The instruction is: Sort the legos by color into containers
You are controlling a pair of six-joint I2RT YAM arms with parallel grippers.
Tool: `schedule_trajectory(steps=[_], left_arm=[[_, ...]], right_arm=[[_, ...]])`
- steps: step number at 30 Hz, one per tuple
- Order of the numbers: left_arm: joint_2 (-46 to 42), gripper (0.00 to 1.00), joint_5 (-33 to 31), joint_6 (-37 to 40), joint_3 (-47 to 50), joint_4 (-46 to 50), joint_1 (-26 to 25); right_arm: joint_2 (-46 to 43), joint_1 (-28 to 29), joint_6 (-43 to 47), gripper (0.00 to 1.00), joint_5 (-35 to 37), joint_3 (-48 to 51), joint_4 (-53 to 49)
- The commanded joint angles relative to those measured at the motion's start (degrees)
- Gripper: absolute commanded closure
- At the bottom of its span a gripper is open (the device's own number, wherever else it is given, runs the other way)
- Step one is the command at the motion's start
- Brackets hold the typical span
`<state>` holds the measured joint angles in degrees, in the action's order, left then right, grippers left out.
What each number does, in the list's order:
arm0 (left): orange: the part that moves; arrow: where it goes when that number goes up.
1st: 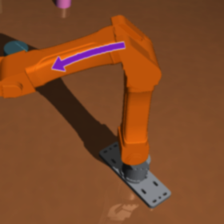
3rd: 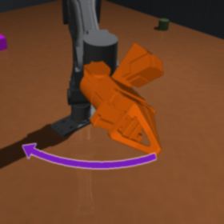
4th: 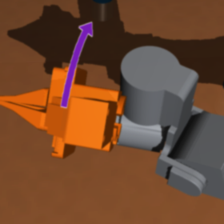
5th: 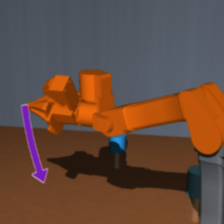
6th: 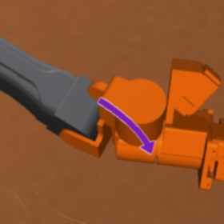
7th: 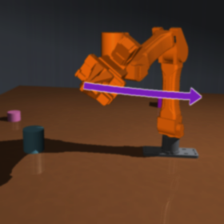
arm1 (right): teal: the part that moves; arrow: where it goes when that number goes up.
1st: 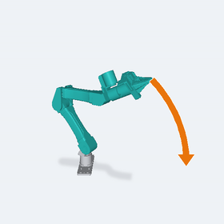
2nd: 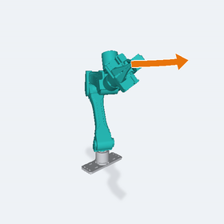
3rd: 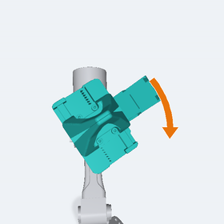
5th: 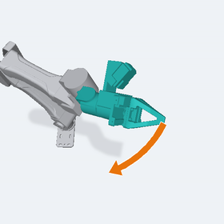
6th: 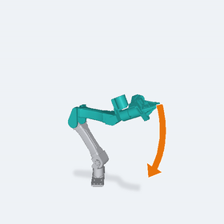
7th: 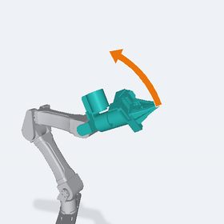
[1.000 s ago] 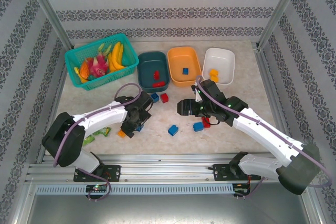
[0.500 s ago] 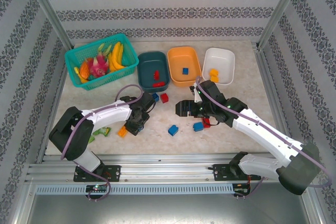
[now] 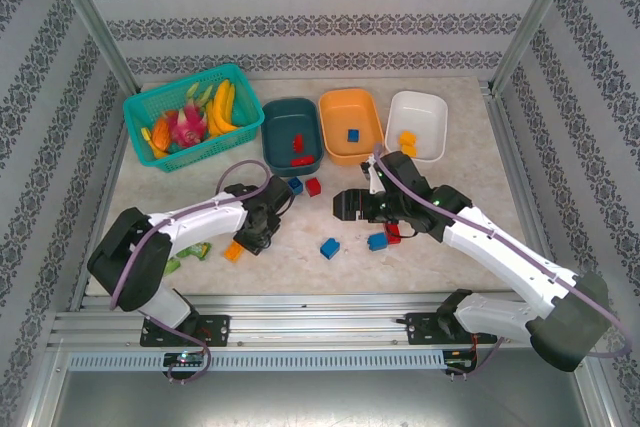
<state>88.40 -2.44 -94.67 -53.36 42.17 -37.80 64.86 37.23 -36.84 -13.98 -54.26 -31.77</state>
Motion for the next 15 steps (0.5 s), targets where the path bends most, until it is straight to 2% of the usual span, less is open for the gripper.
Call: schedule_trajectory(steps=[1, 6, 15], left_arm=[[-2.39, 0.63, -3.30, 7.78, -9.61, 5.95, -0.87], [4.05, 0.63, -4.83, 22.11, -25.63, 8.89, -0.96], [27.80, 0.62, -0.22, 44.65, -58.70, 6.60, -0.35]], right_arm=[[-3.41, -2.64, -1.09, 0.21, 5.74, -4.82, -1.48], [-3.43, -10.18, -3.79, 0.21, 7.05, -8.88, -0.67], [6.03, -20.24, -5.69, 0.21, 4.80, -17.48, -0.79]])
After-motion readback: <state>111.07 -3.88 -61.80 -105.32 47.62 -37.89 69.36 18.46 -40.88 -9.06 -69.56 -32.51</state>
